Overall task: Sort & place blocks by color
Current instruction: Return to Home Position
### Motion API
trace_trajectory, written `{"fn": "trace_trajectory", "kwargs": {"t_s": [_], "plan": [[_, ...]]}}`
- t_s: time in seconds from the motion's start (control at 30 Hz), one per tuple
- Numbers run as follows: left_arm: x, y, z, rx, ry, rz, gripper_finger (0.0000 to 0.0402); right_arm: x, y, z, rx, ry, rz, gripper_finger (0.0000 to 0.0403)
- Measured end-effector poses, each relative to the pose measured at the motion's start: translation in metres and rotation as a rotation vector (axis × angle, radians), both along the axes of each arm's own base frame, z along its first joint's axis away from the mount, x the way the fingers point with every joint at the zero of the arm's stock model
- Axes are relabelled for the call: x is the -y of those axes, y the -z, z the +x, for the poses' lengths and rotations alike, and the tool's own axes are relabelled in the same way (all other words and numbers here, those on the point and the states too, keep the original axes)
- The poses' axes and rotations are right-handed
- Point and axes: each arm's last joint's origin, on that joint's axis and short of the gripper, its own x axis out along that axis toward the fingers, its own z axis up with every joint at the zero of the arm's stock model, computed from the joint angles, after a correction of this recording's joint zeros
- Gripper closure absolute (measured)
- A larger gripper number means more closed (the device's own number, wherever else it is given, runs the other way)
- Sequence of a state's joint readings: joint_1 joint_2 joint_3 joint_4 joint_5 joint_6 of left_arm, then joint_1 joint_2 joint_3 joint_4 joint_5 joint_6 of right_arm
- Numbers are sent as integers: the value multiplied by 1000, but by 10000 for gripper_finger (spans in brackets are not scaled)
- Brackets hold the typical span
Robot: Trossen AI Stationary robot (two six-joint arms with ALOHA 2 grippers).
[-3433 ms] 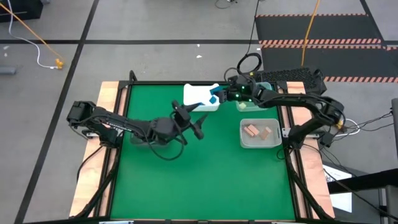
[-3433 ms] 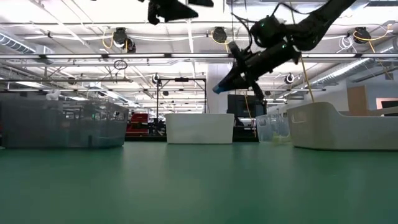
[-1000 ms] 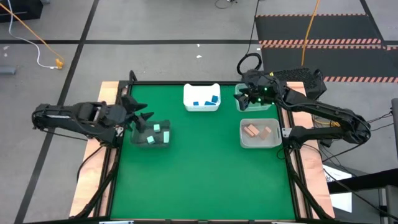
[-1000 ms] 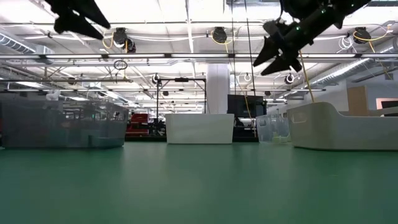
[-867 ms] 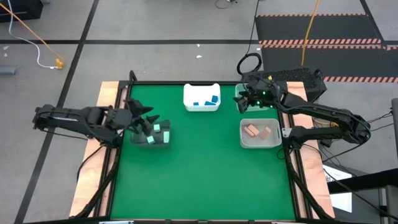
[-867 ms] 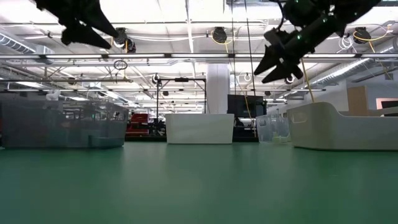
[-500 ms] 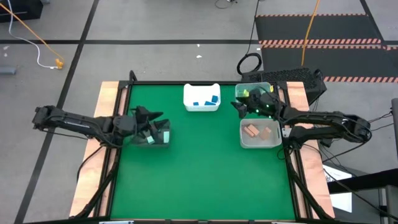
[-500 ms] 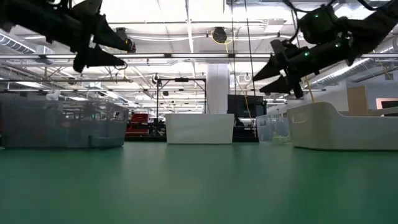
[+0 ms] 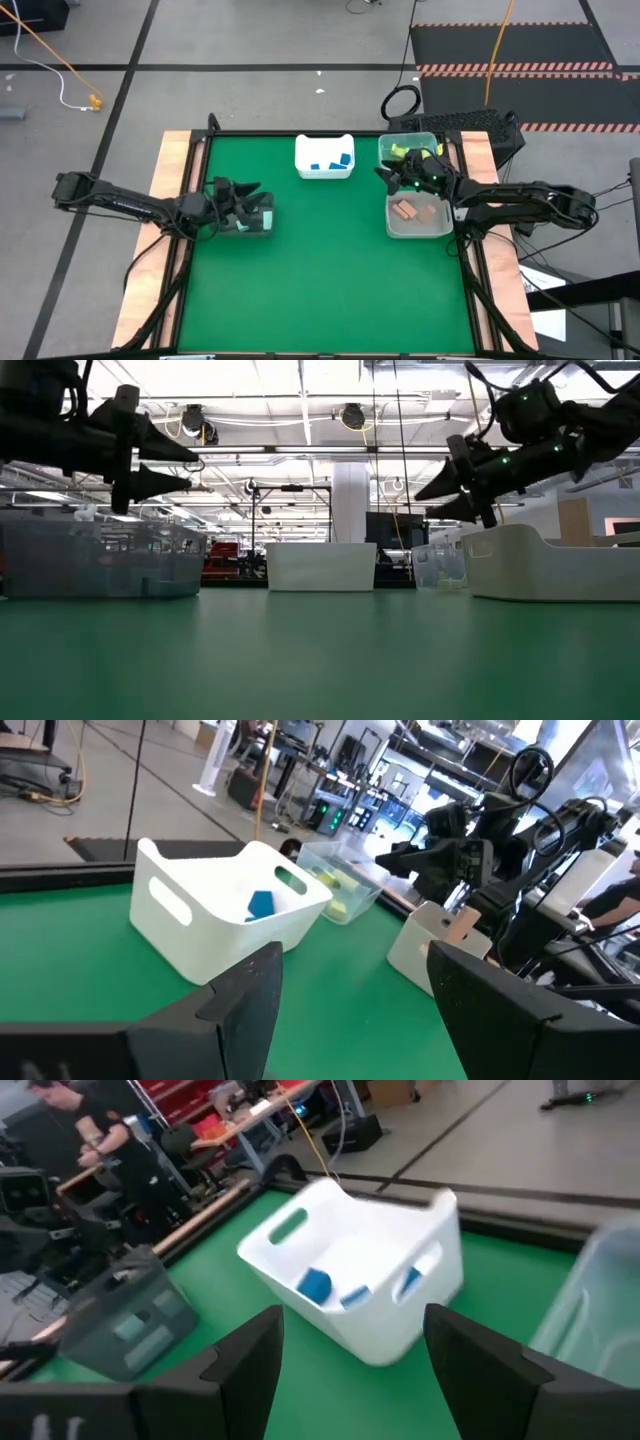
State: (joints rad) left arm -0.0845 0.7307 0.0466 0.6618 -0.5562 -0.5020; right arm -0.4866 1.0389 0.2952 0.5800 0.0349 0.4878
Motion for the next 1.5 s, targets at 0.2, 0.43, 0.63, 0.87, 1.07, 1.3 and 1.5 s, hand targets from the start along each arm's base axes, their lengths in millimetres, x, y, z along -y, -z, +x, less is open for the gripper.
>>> {"fn": "trace_trajectory", "kwargs": {"t_s": [0.2,0.43,0.63,0.87,1.07,1.3,1.5], "plan": [[0,7,-3,-16,-1,-12,151,-4,18,-10,2,46,79,170],[0,19,-5,-124,1,26,151,-9,31,-22,84,118,105,170],[0,24,-6,-177,2,25,151,-11,35,-26,97,139,118,170],[0,24,-6,-235,14,137,151,-11,37,-27,123,151,171,170],[0,24,-6,-244,16,154,151,-11,37,-27,148,164,220,170],[0,24,-6,-245,16,157,151,-11,37,-27,147,163,218,170],[0,24,-6,-245,16,156,151,-11,37,-27,147,162,218,170]]}}
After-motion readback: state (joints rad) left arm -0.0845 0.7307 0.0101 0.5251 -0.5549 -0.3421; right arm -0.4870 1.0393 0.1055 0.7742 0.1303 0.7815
